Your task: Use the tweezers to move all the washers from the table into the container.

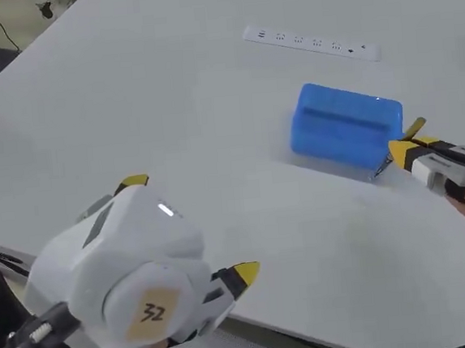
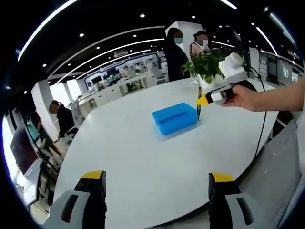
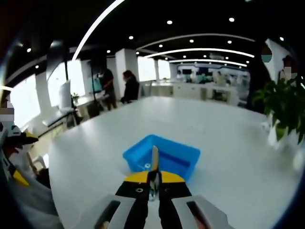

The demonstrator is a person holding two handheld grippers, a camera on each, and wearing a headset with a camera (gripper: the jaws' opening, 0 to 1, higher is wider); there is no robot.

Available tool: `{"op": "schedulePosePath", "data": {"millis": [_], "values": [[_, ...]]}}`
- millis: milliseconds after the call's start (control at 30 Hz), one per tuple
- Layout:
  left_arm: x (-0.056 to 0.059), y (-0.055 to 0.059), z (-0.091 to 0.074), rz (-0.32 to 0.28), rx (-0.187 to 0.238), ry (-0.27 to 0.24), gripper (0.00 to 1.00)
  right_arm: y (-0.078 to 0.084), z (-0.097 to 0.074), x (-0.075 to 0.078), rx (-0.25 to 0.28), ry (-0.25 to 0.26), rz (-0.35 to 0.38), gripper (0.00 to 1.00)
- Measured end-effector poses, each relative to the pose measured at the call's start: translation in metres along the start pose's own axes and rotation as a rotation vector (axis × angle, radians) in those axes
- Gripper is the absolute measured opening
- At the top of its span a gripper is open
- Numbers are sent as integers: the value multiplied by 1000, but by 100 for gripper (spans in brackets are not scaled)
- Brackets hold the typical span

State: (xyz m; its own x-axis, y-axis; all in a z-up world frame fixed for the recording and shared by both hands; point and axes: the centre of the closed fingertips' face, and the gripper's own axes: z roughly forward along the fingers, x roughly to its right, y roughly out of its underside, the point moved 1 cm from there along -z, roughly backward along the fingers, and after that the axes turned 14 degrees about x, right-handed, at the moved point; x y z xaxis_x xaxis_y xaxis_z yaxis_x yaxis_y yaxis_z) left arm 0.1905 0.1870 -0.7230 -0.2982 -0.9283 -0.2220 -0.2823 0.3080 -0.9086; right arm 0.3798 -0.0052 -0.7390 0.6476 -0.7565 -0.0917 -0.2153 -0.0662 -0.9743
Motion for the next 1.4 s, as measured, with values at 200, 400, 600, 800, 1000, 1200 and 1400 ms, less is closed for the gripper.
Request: {"op": "schedulePosePath", "data": {"millis": [200,400,600,800,1000,1200,1400], "values": [[0,2,0,0,-5,1,91,-20,8,8,55,8,35,3],[-2,3,-1,-3,-7,-7,90,-29,16,16,81,21,26,3],[-3,4,-1,-7,-7,-10,90,-35,29,25,102,38,44,3],[-4,5,-1,-5,-11,-9,90,-22,51,29,55,45,-29,3],[-7,3,0,4,-12,-7,90,-2,64,29,12,42,-27,3],[-9,2,1,4,-12,-11,89,13,69,32,-31,42,-12,3],[-8,0,2,4,-5,-3,88,20,73,31,-53,46,-12,3]]}}
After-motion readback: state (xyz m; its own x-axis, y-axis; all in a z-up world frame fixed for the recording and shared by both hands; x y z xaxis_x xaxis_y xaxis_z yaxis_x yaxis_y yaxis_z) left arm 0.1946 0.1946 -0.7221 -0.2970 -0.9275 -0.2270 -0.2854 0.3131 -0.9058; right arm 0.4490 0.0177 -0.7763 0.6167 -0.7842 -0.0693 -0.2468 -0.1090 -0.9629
